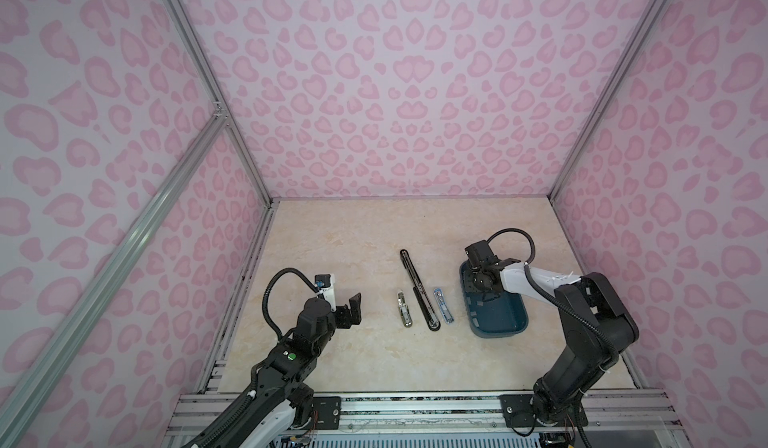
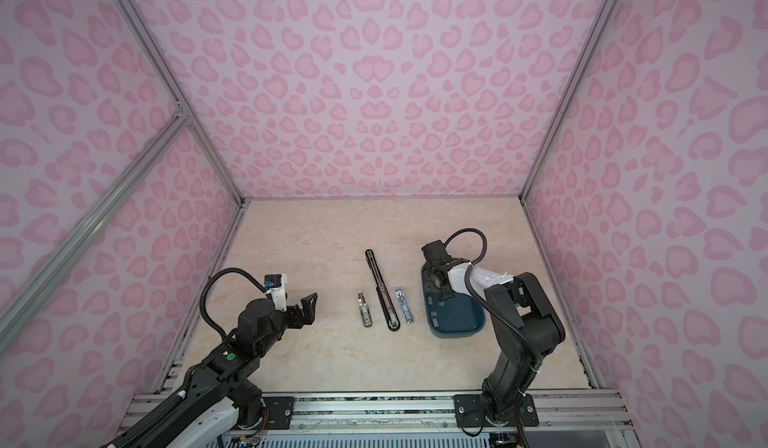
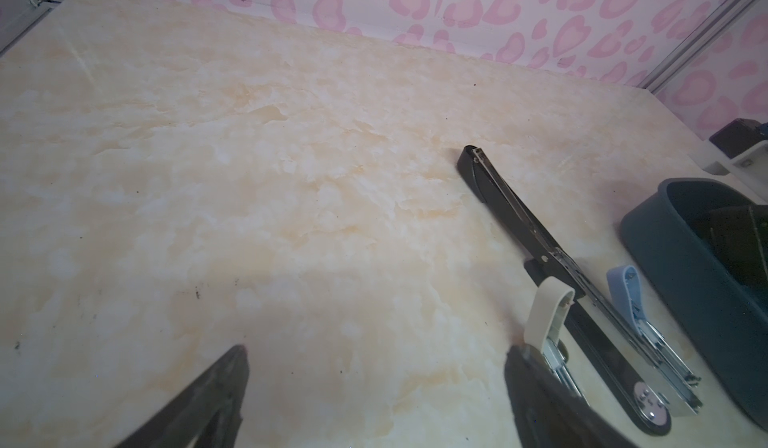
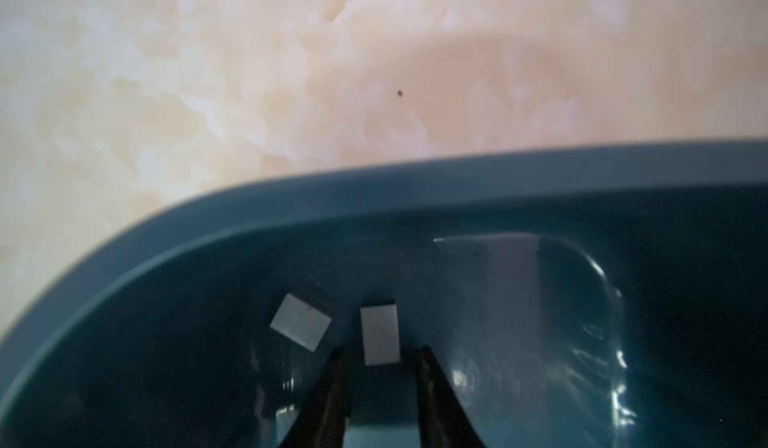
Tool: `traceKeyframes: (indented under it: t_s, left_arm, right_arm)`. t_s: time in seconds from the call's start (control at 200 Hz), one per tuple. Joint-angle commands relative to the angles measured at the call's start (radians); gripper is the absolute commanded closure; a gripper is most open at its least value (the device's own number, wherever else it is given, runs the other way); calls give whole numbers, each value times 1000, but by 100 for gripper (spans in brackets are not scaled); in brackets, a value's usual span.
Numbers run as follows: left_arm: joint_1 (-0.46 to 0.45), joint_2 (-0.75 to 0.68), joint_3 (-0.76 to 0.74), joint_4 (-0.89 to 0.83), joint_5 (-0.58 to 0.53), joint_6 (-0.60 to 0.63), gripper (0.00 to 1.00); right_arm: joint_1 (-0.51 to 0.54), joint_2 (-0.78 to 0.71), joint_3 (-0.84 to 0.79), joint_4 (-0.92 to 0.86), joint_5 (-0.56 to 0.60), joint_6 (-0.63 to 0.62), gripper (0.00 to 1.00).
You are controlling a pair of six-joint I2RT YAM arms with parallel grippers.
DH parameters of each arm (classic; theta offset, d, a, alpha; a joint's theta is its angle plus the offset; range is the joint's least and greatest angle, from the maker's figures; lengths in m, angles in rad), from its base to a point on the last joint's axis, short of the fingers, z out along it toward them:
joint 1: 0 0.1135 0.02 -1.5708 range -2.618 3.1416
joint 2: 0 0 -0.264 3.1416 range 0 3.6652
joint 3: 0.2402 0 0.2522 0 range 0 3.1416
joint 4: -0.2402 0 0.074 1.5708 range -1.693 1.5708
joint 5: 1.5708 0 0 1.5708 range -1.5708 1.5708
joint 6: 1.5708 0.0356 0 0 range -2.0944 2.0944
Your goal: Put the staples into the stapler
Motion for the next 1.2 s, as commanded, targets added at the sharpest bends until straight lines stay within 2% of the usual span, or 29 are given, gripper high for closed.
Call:
traceKeyframes:
  t_s: [0.0, 1.195]
  left_arm:
    - [1, -1, 2, 16, -3, 1, 3]
    - [0, -3, 3, 18, 0, 1, 3]
  right_arm:
    - [-3, 25, 11, -25, 6, -7, 71]
    - [1, 72, 49, -39, 14, -6, 83]
